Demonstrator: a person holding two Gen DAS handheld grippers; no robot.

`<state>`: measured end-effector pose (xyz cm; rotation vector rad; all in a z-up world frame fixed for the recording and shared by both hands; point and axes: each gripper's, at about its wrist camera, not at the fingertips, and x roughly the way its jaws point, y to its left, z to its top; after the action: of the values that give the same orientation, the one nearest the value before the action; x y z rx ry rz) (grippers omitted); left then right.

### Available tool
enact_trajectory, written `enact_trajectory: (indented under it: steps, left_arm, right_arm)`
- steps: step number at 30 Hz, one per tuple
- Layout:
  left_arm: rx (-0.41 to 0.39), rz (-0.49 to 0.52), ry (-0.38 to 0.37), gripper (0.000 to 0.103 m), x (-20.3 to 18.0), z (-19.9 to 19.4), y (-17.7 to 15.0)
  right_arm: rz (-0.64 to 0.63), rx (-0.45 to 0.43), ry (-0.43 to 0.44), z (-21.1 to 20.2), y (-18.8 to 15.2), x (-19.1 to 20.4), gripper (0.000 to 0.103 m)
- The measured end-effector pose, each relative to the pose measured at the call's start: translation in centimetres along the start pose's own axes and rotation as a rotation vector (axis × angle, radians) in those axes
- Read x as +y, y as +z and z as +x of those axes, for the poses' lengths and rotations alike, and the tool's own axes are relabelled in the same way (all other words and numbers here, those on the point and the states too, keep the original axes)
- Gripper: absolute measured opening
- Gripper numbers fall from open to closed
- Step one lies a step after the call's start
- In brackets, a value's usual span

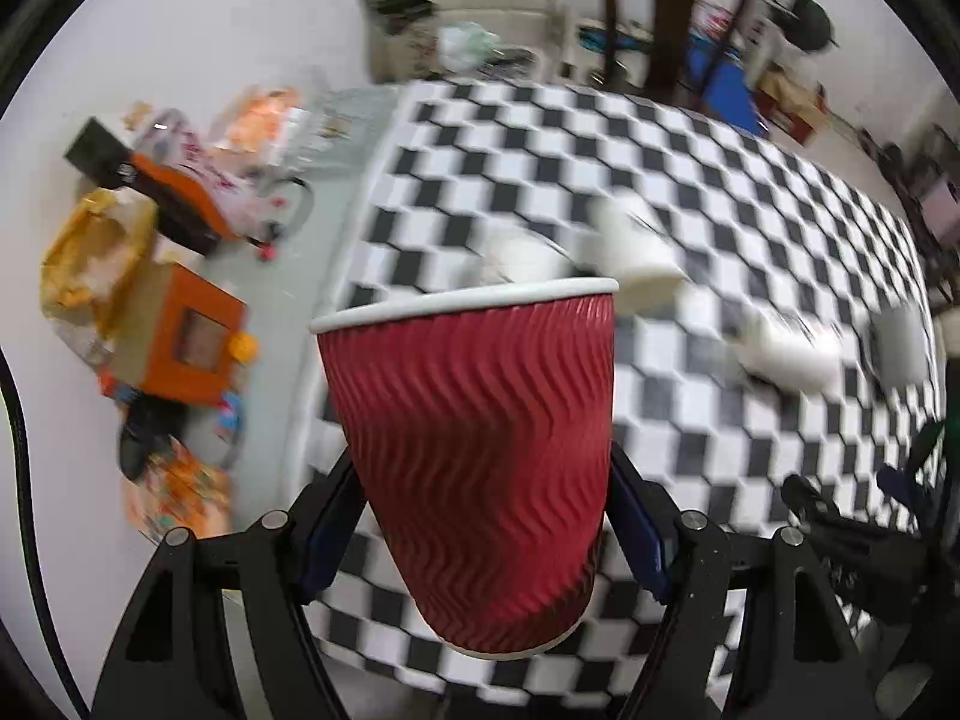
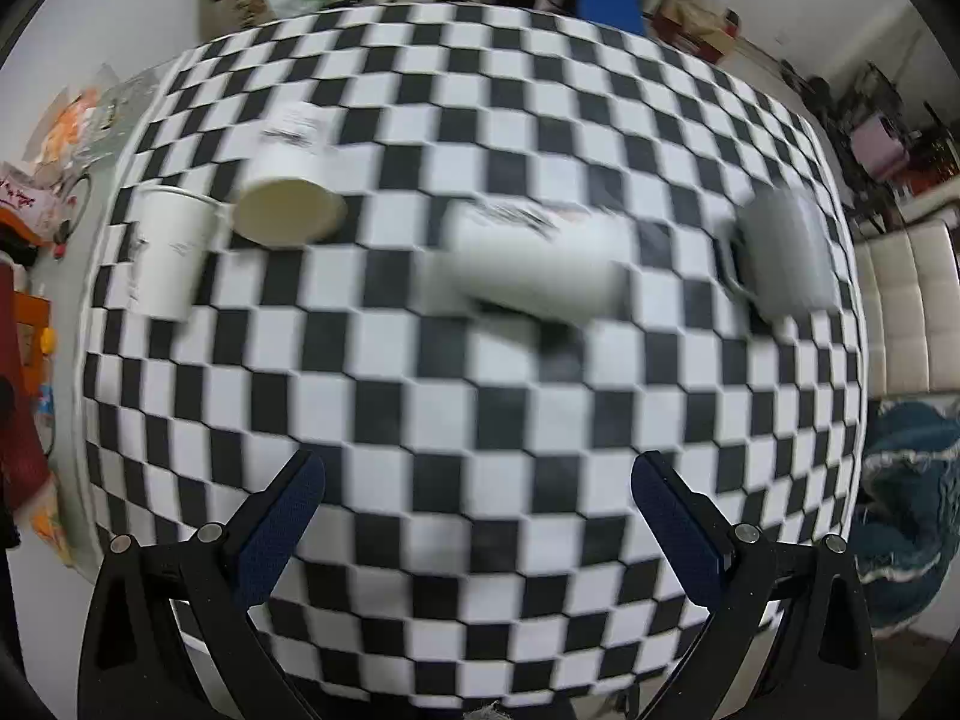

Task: Flip cup upright
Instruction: 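Lift the red cup with the left tool and rotate it rim-up toward the right tool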

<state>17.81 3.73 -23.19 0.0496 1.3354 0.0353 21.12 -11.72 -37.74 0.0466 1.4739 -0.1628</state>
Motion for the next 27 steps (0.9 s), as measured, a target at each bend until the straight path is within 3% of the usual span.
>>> enact_trajectory:
  steps: [3,11,15,22,27]
  left_arm:
    - [0.042,0.048,-0.039,0.073,-4.5,0.9,-2.8]
    - [0.116,0.186,-0.060,0.073,-14.0,4.3,-8.0]
    - [0.155,0.220,-0.075,0.073,-18.2,5.8,-9.8]
    - [0.184,0.233,-0.053,0.073,-20.8,8.2,-10.2]
    - [0.209,0.217,-0.040,0.074,-21.3,9.8,-10.1]
  right_arm:
    - [0.039,0.017,-0.014,0.7,-2.1,-3.8,0.103]
    - [0.164,0.100,-0.082,4.8,-7.7,-14.8,0.103]
    - [0.211,0.133,-0.106,6.9,-8.9,-18.5,0.103]
    - [0.248,0.162,-0.108,9.0,-10.1,-22.2,0.103]
    - [0.225,0.168,-0.102,9.7,-10.0,-21.7,0.103]
